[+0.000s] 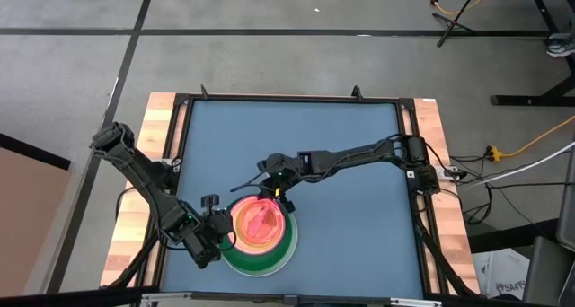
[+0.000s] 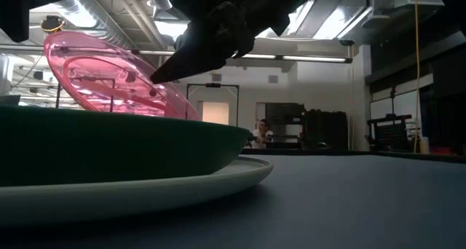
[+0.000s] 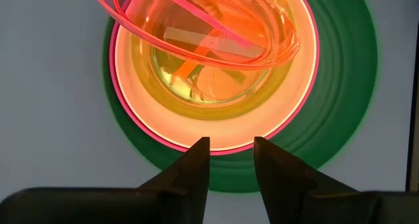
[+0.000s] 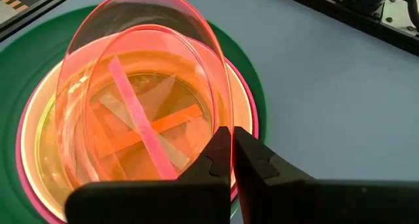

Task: Stack plastic plates
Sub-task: Stack the light pink plate on top of the light green plate, then return to Home Position

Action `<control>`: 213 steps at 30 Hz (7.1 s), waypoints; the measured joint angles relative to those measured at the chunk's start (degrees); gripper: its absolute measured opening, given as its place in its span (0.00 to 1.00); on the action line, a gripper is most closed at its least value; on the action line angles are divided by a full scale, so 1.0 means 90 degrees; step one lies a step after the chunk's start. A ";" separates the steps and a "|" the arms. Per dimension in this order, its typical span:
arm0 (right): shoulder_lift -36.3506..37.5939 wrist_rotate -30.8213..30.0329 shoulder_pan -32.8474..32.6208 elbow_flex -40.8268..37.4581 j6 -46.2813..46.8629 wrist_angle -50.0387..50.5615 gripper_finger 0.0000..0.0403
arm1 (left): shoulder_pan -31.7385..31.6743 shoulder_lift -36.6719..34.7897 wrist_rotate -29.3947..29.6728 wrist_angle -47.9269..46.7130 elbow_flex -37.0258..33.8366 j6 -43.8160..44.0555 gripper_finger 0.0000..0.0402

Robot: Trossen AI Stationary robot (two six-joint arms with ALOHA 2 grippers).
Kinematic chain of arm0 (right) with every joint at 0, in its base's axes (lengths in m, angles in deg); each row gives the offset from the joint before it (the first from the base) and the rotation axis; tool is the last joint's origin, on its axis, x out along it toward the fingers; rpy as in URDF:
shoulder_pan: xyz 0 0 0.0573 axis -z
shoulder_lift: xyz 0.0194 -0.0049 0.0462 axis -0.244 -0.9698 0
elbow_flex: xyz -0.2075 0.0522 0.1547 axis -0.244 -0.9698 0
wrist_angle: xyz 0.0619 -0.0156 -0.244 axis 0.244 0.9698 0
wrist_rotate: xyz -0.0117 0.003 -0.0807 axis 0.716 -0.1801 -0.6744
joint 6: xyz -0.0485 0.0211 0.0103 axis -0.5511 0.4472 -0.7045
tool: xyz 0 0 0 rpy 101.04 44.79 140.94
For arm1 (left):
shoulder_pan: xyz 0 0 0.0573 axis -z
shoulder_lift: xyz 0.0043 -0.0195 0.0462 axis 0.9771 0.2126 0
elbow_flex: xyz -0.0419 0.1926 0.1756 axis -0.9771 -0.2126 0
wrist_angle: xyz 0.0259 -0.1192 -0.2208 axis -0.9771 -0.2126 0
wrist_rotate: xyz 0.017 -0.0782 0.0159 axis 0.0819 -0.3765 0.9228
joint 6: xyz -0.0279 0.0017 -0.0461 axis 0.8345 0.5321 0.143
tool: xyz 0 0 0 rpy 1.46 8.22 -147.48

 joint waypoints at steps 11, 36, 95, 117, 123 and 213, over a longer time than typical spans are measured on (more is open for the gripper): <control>0.0000 -0.0002 0.0000 0.0000 -0.0012 0.0000 0.07 | 0.0000 0.0005 0.0010 0.0002 0.0000 -0.0002 0.28; 0.0000 -0.0002 0.0007 0.0000 -0.0182 0.0154 0.25 | -0.0061 0.0005 0.0895 0.0013 -0.0007 -0.0113 0.28; 0.6820 -0.1745 0.0798 -0.3994 -0.1558 0.1617 0.00 | -0.4154 -0.6133 0.0713 0.3245 -0.2158 -0.5571 0.28; 0.9933 -0.1674 0.0798 -0.7495 -0.1146 -0.0943 0.00 | -0.4267 -0.9032 0.0639 0.5915 -0.6013 -0.6067 0.28; 1.0367 -0.1688 0.0799 -0.8293 -0.0983 -0.1925 0.00 | -0.4267 -0.9267 0.0641 0.6028 -0.6318 -0.6090 0.28; 1.3194 -0.2710 0.0799 -0.9853 -0.0915 -0.1282 0.00 | -0.4424 -0.9333 -0.0698 0.6181 -0.7128 -0.7036 0.28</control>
